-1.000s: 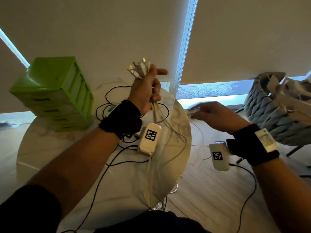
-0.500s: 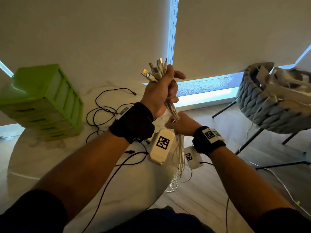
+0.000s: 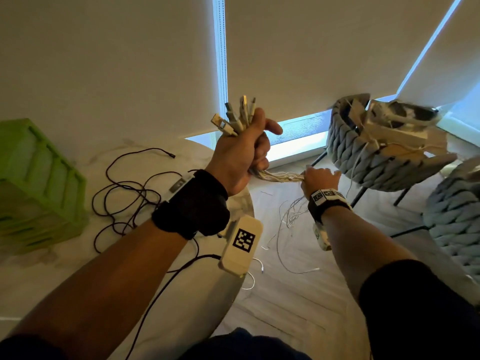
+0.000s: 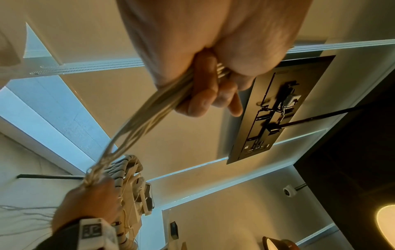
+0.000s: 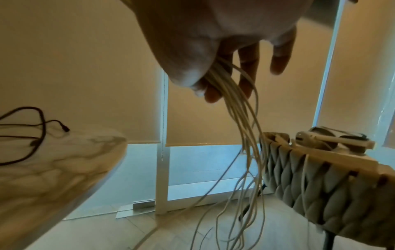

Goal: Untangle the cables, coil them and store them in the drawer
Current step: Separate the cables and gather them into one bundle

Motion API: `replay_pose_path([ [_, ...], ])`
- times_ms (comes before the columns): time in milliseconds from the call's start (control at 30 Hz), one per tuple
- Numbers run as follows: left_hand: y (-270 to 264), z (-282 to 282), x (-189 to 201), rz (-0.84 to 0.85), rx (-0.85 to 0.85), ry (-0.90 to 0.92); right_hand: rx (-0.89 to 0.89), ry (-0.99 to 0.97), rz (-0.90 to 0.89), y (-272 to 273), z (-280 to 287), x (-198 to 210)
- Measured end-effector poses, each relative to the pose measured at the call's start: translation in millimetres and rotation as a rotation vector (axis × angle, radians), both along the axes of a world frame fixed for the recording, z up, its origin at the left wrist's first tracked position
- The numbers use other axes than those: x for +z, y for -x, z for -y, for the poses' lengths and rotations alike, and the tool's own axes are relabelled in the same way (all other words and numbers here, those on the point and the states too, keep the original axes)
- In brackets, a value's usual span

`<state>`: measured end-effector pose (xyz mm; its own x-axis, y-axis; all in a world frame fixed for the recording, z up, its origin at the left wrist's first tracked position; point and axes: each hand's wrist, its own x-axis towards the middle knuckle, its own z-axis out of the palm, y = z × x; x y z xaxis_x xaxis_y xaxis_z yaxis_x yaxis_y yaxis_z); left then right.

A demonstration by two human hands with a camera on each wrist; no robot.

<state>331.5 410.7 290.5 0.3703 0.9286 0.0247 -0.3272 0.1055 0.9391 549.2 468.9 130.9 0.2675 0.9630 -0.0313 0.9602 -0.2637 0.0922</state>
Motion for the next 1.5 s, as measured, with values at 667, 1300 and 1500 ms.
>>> replay_pose_path([
  [667, 13.8, 0.4, -33.5, 0.028, -0.056, 0.106, 0.138, 0.638, -0.530, 73.5, 24.3, -36.6],
  [1300, 33.2, -13.4, -69.8, -0.302, -0.048, 0.206, 0.100, 0.147, -0.141, 57.4, 40.3, 9.7],
  [1500, 43.3, 0.4, -81.7, -0.364, -0.010, 0.287, 0.376, -0.360, -1.004, 137.1, 61.9, 100.4],
])
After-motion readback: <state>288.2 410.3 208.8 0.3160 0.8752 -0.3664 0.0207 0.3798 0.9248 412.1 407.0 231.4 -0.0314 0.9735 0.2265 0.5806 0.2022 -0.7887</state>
